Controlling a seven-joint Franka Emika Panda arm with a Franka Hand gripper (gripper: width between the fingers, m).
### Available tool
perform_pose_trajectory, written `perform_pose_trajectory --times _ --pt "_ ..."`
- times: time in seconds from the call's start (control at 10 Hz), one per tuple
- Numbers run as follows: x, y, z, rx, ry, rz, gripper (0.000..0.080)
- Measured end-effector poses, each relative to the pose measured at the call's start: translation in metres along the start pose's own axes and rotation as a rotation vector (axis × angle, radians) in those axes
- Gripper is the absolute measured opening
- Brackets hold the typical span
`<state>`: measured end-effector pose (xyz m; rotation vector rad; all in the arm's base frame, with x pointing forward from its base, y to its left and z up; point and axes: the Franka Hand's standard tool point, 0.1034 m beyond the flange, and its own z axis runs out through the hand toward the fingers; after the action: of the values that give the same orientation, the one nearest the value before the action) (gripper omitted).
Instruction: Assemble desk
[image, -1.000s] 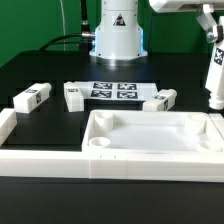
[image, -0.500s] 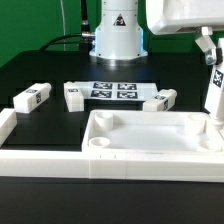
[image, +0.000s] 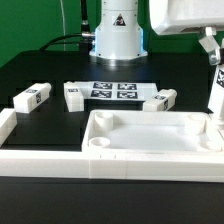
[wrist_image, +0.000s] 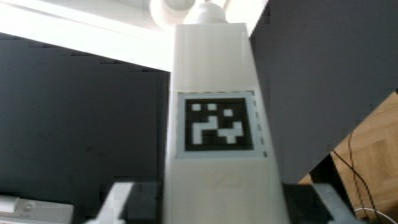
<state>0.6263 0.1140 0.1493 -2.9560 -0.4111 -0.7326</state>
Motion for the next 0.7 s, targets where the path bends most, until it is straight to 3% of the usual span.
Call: perform_pose_trajectory --times 0.7 --pt "-0.01 0.011 0.018 0.002 -0.049 -0.001 0.029"
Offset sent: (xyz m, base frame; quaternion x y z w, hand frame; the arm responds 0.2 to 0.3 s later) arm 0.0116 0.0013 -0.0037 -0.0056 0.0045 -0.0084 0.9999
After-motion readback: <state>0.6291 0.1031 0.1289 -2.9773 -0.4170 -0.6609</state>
